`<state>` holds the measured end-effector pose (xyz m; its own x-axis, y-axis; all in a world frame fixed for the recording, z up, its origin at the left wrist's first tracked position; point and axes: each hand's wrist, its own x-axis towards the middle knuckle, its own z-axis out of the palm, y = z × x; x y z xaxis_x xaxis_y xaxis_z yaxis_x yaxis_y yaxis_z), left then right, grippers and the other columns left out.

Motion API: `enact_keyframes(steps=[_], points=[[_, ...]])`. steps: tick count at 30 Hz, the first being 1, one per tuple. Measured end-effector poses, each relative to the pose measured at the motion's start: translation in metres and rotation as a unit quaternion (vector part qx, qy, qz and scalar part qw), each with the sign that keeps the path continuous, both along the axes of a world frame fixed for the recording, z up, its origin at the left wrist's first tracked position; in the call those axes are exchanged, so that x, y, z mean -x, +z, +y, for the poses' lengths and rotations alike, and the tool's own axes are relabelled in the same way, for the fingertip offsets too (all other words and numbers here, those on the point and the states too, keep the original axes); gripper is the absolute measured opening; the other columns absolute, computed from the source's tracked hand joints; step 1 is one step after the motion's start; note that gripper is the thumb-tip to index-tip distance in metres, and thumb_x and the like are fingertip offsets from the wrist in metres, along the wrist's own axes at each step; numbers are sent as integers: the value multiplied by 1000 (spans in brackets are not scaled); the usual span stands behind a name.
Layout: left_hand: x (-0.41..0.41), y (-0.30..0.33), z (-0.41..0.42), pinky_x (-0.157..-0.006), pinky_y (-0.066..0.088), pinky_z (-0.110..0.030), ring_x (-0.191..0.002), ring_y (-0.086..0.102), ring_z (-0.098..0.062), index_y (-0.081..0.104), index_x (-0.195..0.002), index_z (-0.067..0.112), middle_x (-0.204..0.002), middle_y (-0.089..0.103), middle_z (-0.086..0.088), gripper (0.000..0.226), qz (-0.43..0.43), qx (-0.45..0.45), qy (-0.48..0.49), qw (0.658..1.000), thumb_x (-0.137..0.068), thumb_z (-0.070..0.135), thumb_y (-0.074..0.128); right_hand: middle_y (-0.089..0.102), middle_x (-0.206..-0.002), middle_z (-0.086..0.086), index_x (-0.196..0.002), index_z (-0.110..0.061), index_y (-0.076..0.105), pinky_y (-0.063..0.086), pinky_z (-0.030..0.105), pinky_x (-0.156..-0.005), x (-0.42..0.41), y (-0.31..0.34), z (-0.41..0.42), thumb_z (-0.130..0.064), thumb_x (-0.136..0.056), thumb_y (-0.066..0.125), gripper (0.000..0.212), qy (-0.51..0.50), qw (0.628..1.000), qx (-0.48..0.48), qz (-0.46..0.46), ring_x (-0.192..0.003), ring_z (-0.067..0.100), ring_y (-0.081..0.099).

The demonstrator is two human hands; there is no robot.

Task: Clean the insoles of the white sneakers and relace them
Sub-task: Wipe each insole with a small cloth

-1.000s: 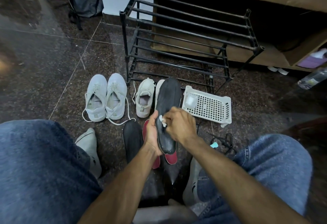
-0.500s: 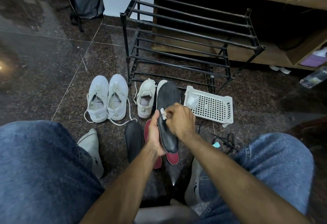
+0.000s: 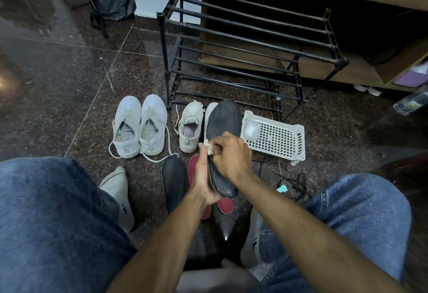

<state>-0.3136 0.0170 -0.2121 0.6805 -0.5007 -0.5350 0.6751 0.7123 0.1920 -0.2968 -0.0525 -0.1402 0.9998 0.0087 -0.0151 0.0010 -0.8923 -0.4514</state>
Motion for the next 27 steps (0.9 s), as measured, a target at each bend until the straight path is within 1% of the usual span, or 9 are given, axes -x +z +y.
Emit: enact_keyframes(steps=[2, 5, 6, 10, 14, 18, 21, 24, 27], points=[[-5, -2, 7, -88, 52, -37, -90, 69, -26, 72, -95, 10, -95, 69, -11, 74, -6, 4, 21, 1000, -82, 78, 44, 66, -98, -3, -101, -27, 74, 48, 34, -75, 13, 0, 6, -14, -88, 56, 26, 2, 1000, -16, 17, -88, 26, 62], [-9, -11, 12, -114, 32, -39, -101, 59, -25, 65, -102, 7, -101, 61, -11, 78, -26, -32, 35, 999, -78, 79, 49, 65, -98, -6, -98, -29, 74, 48, 34, -79, 35, -2, 3, -13, -86, 57, 26, 34, 998, -21, 50, -94, 25, 60], [-9, -8, 12, -115, 31, -39, -102, 58, -25, 64, -104, 7, -102, 60, -11, 78, -26, -39, 26, 999, -78, 79, 52, 65, -99, -6, -99, -29, 73, 48, 34, -79, 36, -1, 0, -13, -87, 57, 26, 51, 998, -9, 45, -95, 25, 60], [-1, 1, 4, -91, 53, -36, -95, 69, -25, 76, -99, 9, -99, 70, -14, 70, -39, 9, 23, 999, -89, 70, 43, 60, -106, -4, -111, -27, 69, 51, 38, -77, 8, 4, -15, -11, -89, 54, 31, 104, 990, 97, 6, -87, 27, 64], [3, 4, 4, -115, 32, -41, -117, 58, -27, 71, -115, 8, -122, 63, -15, 72, -41, -15, 10, 999, -87, 70, 50, 64, -105, -5, -113, -26, 71, 52, 34, -80, -13, 2, -25, -13, -92, 58, 28, 29, 997, 62, -22, -89, 22, 64], [-4, -2, 11, -99, 48, -39, -102, 65, -28, 66, -118, 4, -112, 66, -16, 72, -31, -5, 52, 998, -90, 67, 45, 67, -100, -8, -107, -26, 74, 50, 31, -79, 26, -7, -17, -14, -89, 62, 25, 83, 996, 5, 18, -90, 20, 62], [-6, -6, 12, -85, 57, -38, -94, 66, -27, 63, -108, 0, -102, 65, -17, 84, -26, -13, 25, 999, -80, 77, 48, 66, -99, -11, -104, -25, 74, 50, 34, -78, 48, -7, -15, -18, -91, 63, 18, 128, 991, -10, 28, -90, 20, 62], [-4, 3, 8, -90, 53, -38, -98, 66, -27, 67, -110, 5, -104, 66, -14, 75, -22, -3, 22, 1000, -83, 73, 52, 62, -101, -8, -110, -25, 72, 50, 35, -76, 32, -7, -15, -12, -91, 58, 27, 113, 993, 24, 11, -86, 23, 62], [2, 8, 3, -93, 50, -36, -98, 69, -27, 72, -108, 8, -105, 70, -15, 69, -16, -7, 12, 1000, -87, 69, 48, 61, -104, -7, -109, -27, 71, 42, 31, -72, 5, -5, -17, -16, -92, 54, 27, 38, 998, 41, -7, -88, 24, 62]])
